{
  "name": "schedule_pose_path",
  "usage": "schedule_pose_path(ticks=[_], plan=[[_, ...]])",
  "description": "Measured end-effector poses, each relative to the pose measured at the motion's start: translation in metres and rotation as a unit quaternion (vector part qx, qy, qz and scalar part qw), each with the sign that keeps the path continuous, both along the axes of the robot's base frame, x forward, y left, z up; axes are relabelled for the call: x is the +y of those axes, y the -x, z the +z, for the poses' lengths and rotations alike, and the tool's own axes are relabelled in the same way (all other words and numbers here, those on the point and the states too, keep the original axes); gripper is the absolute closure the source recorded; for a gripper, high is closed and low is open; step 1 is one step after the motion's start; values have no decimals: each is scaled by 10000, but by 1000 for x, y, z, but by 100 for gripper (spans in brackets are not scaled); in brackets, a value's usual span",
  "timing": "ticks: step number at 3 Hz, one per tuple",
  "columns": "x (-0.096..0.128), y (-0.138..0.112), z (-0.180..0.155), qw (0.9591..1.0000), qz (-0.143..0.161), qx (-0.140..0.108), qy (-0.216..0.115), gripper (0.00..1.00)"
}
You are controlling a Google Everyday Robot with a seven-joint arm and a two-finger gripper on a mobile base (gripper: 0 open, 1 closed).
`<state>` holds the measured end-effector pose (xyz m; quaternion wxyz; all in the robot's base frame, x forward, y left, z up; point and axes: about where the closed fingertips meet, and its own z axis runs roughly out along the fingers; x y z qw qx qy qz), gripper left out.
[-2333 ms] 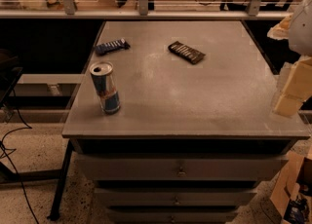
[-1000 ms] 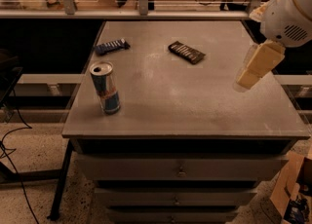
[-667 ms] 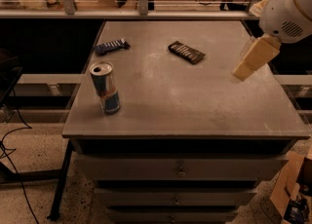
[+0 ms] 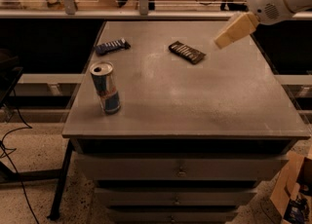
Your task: Move rxbar chocolate near redbull can
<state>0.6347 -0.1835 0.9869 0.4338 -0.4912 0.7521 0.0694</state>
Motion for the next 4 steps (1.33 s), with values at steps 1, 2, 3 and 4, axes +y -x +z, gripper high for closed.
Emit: schedule_pose_path(ticks=[1, 2, 3, 4], plan=[[10, -42, -10, 9989, 23, 72, -459, 0], [22, -71, -30, 9976, -114, 309, -608, 0], [30, -87, -55, 9963, -383, 494, -589, 0], [35, -95, -90, 9952, -570, 638, -474, 0]])
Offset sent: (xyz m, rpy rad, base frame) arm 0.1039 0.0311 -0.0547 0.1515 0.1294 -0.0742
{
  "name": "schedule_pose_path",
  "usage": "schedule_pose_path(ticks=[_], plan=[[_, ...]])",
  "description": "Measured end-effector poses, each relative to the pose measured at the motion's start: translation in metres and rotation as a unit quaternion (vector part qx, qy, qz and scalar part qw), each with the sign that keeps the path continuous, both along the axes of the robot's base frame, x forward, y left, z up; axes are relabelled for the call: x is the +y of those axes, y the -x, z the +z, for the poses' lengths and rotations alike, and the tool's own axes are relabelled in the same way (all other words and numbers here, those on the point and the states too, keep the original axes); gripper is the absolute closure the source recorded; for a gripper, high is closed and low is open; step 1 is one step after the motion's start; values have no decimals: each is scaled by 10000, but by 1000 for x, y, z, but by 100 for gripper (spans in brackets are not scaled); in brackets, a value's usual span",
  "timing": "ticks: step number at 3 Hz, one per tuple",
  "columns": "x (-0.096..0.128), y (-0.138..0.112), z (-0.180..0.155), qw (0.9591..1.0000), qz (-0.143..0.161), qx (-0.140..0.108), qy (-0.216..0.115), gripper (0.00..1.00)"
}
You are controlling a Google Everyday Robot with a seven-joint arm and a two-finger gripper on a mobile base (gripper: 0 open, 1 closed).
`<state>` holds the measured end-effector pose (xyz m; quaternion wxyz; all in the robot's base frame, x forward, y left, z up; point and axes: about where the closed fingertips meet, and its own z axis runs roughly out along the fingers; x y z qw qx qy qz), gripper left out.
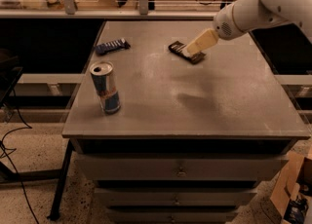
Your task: Move rxbar chocolate near redbull can
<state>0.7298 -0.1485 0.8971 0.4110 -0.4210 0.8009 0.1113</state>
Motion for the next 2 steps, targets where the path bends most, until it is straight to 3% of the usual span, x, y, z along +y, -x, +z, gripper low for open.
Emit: schedule_pose_path(ticks=[2], plan=[[6, 0, -55, 9997, -73, 85, 208, 0]])
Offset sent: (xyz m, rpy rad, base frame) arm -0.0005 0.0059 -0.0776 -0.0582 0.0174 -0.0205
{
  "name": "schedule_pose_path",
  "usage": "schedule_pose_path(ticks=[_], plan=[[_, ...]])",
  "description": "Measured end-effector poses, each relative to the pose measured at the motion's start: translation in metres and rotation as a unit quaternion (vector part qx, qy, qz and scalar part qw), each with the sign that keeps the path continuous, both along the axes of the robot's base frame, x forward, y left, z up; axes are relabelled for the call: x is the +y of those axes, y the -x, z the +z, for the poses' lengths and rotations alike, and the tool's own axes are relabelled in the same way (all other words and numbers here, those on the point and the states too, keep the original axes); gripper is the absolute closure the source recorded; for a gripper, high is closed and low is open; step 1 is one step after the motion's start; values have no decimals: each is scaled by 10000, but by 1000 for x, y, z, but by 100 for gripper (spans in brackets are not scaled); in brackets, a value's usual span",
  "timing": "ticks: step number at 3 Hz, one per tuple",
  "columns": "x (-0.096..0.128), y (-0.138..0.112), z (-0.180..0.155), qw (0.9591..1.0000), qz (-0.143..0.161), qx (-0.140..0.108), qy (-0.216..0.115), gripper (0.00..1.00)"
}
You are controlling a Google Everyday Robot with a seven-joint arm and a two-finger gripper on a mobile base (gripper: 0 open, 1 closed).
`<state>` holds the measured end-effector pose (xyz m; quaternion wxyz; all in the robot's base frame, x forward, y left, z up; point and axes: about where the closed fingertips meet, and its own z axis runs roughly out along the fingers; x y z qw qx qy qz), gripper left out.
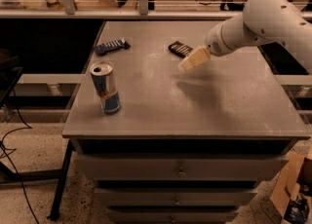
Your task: Move rxbar chocolate near redbull can
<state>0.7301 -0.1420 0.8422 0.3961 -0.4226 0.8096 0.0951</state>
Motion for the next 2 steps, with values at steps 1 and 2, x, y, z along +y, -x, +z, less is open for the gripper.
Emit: schedule_pose_path(ticks=[1, 2], plan=[[4, 0, -15, 9999, 48, 78, -138, 0], [7, -4, -20, 9996, 80, 124, -229, 16]])
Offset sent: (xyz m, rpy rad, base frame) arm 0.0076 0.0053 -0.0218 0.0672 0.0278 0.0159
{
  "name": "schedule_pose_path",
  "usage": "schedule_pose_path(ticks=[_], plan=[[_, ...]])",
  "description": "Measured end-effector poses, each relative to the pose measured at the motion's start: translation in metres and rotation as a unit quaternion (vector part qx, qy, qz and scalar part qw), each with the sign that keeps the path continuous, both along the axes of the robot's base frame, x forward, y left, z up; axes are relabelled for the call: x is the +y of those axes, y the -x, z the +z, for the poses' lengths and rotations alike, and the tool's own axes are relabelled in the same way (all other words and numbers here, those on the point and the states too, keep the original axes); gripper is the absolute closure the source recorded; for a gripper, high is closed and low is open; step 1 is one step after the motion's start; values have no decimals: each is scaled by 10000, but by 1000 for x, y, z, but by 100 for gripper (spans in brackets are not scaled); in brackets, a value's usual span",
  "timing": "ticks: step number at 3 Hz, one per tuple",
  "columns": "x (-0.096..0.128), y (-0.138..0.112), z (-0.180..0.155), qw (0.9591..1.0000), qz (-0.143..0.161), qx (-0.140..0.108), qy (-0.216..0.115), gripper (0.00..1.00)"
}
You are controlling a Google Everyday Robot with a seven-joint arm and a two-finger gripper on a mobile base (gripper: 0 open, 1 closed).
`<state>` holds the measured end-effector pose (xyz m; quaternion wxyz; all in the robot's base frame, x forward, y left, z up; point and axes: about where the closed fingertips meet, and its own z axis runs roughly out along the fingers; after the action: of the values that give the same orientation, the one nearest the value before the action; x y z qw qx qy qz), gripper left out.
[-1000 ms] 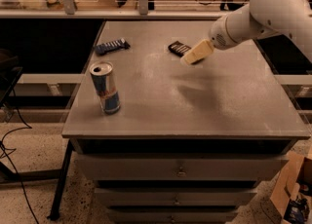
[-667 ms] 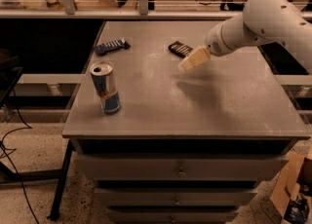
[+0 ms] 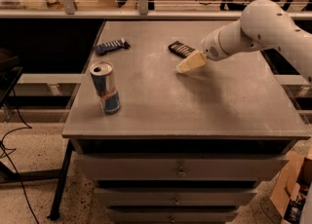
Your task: Move rxbar chocolate near redbull can
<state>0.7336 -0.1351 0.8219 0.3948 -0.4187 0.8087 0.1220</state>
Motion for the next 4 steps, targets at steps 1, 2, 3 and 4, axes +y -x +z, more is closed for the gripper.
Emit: schedule_pose_path(ticks=[1, 2, 3, 4], plan=[[2, -2, -1, 10000, 54, 10, -22, 39], [4, -3, -1, 9999, 125, -23, 46, 62], [3, -3, -2, 9999, 132, -20, 66, 67], [3, -3, -2, 9999, 132, -19, 66, 85]])
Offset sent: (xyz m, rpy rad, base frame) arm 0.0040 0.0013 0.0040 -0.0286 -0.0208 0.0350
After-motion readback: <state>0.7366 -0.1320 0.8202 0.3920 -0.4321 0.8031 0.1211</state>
